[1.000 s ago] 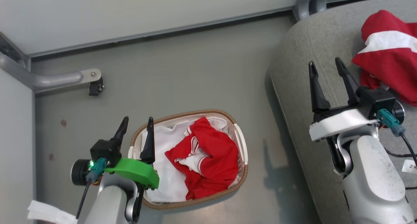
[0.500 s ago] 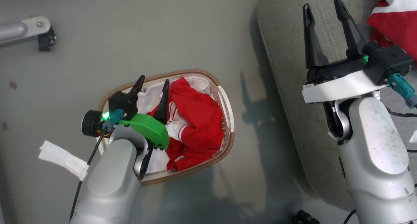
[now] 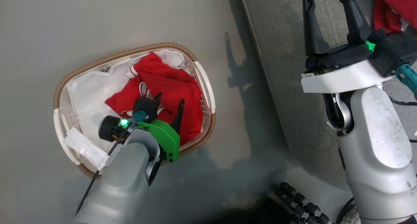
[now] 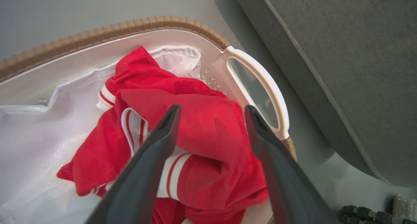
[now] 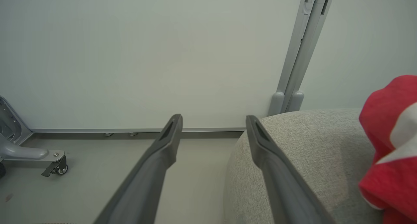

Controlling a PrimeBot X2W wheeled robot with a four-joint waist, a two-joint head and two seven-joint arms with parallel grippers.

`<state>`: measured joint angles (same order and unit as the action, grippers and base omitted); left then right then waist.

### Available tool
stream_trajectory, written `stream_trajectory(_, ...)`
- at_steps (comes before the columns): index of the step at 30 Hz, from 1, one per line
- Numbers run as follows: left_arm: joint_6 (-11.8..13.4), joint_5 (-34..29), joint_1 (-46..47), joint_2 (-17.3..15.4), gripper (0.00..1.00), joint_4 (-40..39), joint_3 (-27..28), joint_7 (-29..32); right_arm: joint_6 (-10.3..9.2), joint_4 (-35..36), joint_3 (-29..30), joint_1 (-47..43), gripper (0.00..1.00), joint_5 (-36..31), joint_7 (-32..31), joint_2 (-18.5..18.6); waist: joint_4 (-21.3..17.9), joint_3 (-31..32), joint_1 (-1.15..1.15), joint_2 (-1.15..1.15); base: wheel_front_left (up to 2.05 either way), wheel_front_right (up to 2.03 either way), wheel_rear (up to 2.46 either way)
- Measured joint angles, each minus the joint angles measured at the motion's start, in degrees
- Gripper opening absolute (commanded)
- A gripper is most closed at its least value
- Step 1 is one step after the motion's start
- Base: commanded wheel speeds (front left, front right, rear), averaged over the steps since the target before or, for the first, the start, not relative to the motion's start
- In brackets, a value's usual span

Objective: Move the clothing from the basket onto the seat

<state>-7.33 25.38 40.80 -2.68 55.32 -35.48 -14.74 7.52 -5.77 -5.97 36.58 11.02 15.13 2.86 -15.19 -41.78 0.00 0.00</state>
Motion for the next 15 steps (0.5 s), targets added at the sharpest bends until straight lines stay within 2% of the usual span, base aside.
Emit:
stream_trajectory(6, 0.0, 3.6, 0.6, 0.0, 1.0, 4.1, -5.3, 0.6, 0.0, 0.7, 0.2, 0.5, 1.0, -0.2, 0.0, 0.0, -1.1, -2.3, 0.0, 0.0, 0.0, 0.0, 0.0)
stream_trajectory(15, 0.0, 5.3, 4.3, -0.1, 1.0, 8.4, -9.0, 0.4, 0.0, 1.8, 0.5, 1.2, 1.0, -1.0, 0.0, 0.0, -0.6, -4.6, 0.0, 0.0, 0.0, 0.0, 0.0)
